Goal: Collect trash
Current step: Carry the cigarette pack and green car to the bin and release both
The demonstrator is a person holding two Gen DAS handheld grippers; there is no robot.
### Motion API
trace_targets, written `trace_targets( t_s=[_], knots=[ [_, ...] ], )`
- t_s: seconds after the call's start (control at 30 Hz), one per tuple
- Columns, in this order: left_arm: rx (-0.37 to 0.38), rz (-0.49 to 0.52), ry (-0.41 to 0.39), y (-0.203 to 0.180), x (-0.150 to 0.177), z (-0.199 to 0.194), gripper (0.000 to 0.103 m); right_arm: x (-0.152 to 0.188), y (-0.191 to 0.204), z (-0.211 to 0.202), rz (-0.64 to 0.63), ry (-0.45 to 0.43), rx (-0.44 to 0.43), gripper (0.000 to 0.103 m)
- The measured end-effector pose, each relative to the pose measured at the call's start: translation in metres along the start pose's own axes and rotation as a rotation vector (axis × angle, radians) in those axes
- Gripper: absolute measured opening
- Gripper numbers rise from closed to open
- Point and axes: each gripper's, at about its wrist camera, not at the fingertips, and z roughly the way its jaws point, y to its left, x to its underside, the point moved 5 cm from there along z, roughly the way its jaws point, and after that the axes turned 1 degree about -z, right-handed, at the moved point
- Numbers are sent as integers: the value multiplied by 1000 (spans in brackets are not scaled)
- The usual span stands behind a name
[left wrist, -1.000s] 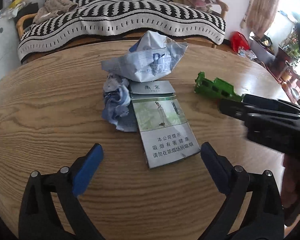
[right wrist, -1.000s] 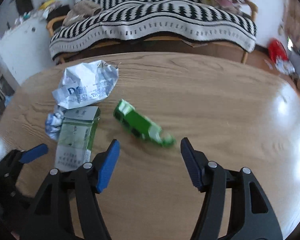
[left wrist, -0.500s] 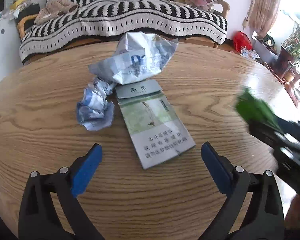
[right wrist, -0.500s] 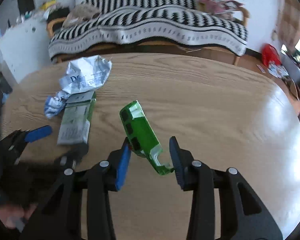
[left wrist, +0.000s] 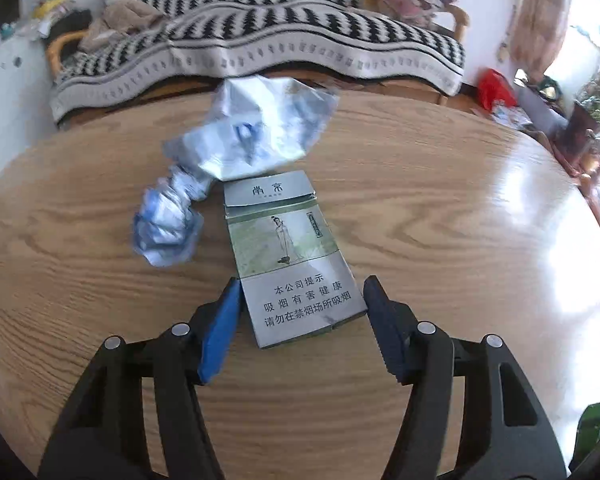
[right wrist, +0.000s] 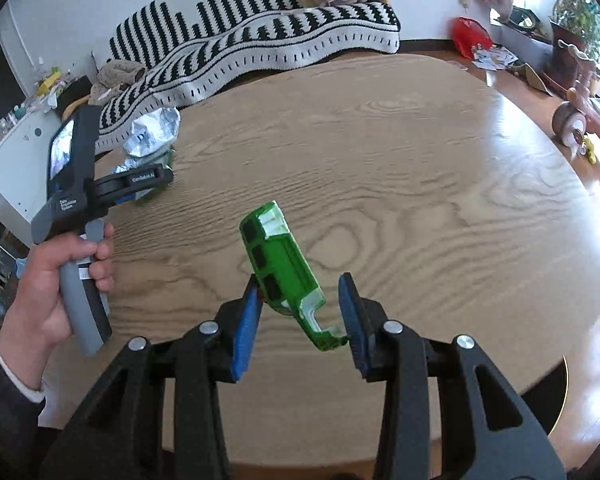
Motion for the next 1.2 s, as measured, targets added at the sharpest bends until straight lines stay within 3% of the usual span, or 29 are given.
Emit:
trace_targets(
  t_s=[0.13, 0.37, 0.7, 0.9, 1.03, 1.2],
  knots=[
    [1, 9, -11, 3, 3, -24, 60, 6, -5, -16, 35, -17, -5, 39],
    [109, 140, -55, -25, 28, -89, 60, 29, -33, -43, 130, -44, 50, 39],
    [372, 460, -29, -172, 114, -146, 60, 84, -144, -116, 370, -68, 311, 39],
    [560, 643, 30, -257, 182, -167, 60, 129, -207, -157, 541, -60, 417, 39],
    [658, 744, 62, -298, 217, -172, 60, 156, -230, -165, 615, -59, 415, 39],
    [691, 791, 86, -318, 238, -165, 60, 170, -248, -170, 682, -74, 388, 39]
  ],
)
